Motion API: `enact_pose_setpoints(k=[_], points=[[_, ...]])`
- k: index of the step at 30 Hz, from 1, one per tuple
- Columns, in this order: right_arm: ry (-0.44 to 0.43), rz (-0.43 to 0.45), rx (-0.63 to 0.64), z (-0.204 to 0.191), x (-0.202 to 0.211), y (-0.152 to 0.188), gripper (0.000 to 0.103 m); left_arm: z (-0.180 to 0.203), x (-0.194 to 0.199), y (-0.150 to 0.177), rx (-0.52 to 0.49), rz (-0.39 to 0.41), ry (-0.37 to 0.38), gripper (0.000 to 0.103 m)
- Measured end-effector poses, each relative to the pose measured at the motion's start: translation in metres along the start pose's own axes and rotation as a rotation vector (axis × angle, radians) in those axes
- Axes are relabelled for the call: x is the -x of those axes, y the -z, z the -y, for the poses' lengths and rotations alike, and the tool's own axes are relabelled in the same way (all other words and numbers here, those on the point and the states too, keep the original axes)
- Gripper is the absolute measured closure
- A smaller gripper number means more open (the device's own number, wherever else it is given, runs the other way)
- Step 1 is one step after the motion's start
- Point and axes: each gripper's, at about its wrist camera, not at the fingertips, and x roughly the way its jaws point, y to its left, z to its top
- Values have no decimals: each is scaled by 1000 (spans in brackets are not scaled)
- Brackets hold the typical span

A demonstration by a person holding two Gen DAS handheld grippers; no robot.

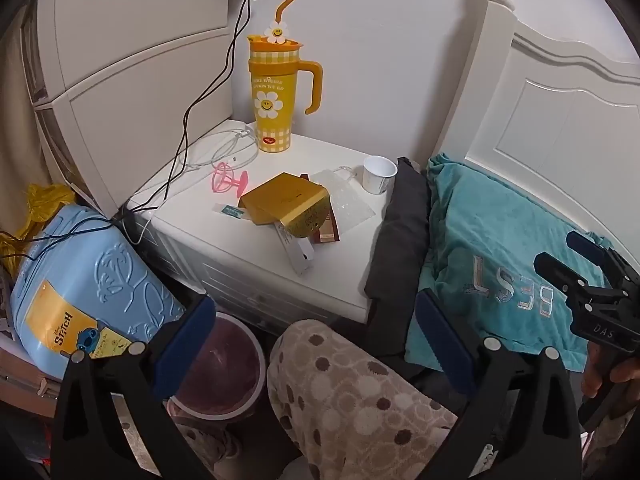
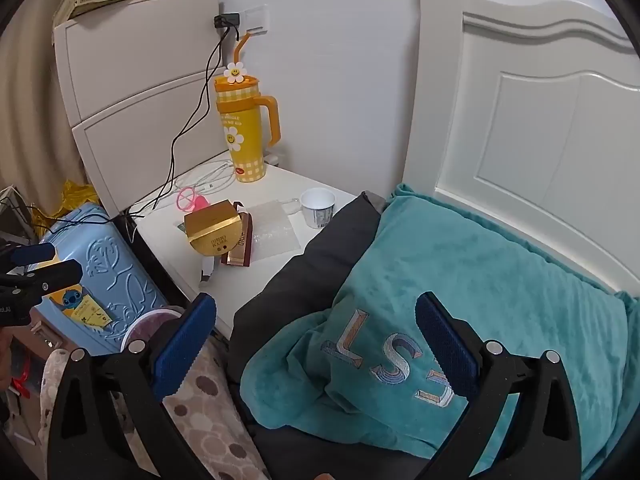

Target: Collect trash

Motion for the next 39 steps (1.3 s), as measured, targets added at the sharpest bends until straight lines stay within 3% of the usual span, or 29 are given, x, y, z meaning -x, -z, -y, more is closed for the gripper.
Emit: enact_pose_setpoints(k=[29, 39], points=[[-10, -33, -46, 4, -13, -1, 6, -4, -4, -2, -12, 19, -47, 5], [-62, -22, -45, 4, -12, -2, 6, -5, 4, -2, 10, 30, -90, 5]])
